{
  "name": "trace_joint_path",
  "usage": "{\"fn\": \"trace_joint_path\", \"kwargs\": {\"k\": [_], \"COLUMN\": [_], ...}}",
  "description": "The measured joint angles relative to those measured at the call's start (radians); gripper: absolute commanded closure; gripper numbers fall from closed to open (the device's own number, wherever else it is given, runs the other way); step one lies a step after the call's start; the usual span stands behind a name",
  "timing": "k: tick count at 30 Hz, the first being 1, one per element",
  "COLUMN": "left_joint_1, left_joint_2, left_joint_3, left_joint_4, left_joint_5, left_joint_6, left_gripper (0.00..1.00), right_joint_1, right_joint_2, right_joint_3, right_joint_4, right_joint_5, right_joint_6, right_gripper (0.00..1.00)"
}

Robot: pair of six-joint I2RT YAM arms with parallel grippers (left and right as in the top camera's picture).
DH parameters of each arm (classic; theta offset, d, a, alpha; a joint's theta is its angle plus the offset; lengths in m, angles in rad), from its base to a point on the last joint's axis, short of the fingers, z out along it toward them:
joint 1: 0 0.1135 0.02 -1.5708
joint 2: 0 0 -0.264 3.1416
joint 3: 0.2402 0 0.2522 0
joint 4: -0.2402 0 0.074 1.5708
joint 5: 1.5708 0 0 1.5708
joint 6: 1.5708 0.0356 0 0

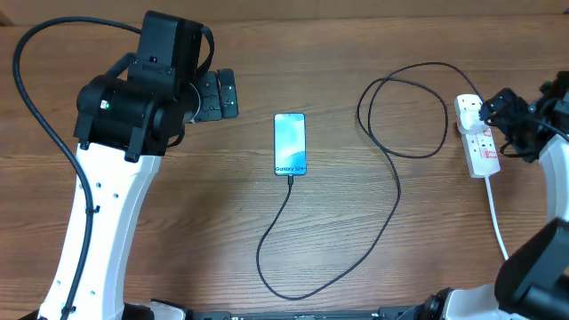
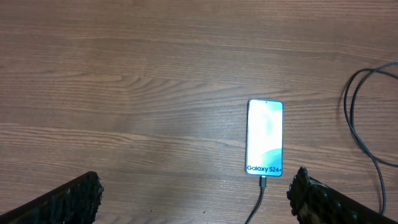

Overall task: Plug charger to phone and switch on socket
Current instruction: 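Move the right gripper over the white power strip's switch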

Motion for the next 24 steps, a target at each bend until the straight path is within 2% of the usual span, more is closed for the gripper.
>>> {"fn": "trace_joint_path", "kwargs": {"k": [11, 24], "left_joint_1": [0.0, 0.0], "left_joint_2": [0.0, 0.0], "left_joint_3": [0.0, 0.0], "left_joint_4": [0.0, 0.0], "left_joint_5": [0.0, 0.0], "left_joint_6": [0.0, 0.0], "left_gripper": [0.0, 0.0], "right_joint_1": [0.0, 0.0], "right_joint_2": [0.14, 0.157], "right_joint_3": [0.0, 0.0], "right_joint_4": [0.105, 0.214], "right_joint_5": [-0.045, -0.05], "right_joint_6": [-0.065, -0.103], "right_gripper": [0.01, 0.01]}}
